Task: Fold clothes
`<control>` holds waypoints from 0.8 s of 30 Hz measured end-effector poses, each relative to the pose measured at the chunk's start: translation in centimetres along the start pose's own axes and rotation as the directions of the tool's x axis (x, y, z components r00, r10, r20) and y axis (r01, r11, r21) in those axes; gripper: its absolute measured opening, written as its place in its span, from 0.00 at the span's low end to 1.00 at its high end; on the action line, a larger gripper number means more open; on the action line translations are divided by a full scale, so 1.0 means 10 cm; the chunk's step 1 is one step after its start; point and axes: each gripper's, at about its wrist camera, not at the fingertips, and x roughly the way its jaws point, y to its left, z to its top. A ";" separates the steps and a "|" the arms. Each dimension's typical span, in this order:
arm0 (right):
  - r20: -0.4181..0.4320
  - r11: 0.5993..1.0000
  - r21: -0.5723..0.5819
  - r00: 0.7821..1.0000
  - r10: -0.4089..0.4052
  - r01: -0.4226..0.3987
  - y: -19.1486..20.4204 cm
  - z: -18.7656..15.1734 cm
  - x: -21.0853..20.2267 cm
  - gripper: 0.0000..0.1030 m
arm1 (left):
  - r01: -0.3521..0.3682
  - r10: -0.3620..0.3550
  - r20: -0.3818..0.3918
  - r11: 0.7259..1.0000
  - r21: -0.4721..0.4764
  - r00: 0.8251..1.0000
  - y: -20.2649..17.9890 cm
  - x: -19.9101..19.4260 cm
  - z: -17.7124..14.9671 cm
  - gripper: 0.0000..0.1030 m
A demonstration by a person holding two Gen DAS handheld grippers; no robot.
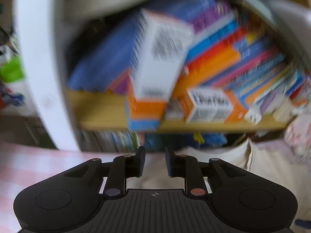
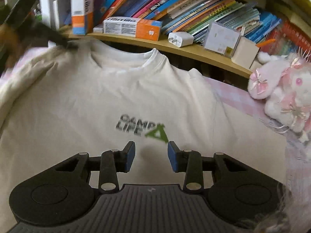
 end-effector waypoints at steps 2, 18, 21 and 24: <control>0.006 1.000 -0.022 1.000 -0.007 0.007 0.00 -0.08 -0.10 0.34 | -0.020 0.019 0.020 0.999 0.036 1.000 0.11 -0.37 -0.22 0.23; -0.020 0.990 0.075 0.992 -0.122 0.123 -0.18 -0.92 -0.70 0.36 | -0.270 0.271 -0.039 0.915 -0.299 0.962 0.81 -1.96 -2.40 0.49; -0.025 0.990 0.079 0.993 -0.116 0.117 -0.13 -1.00 -0.77 0.36 | -0.232 0.259 0.002 0.866 -0.444 0.966 0.93 -1.92 -2.38 0.47; -0.021 0.989 0.084 0.993 -0.118 0.119 -0.11 -1.03 -0.84 0.36 | -0.238 0.270 0.006 0.860 -0.450 0.963 0.92 -1.78 -2.26 0.32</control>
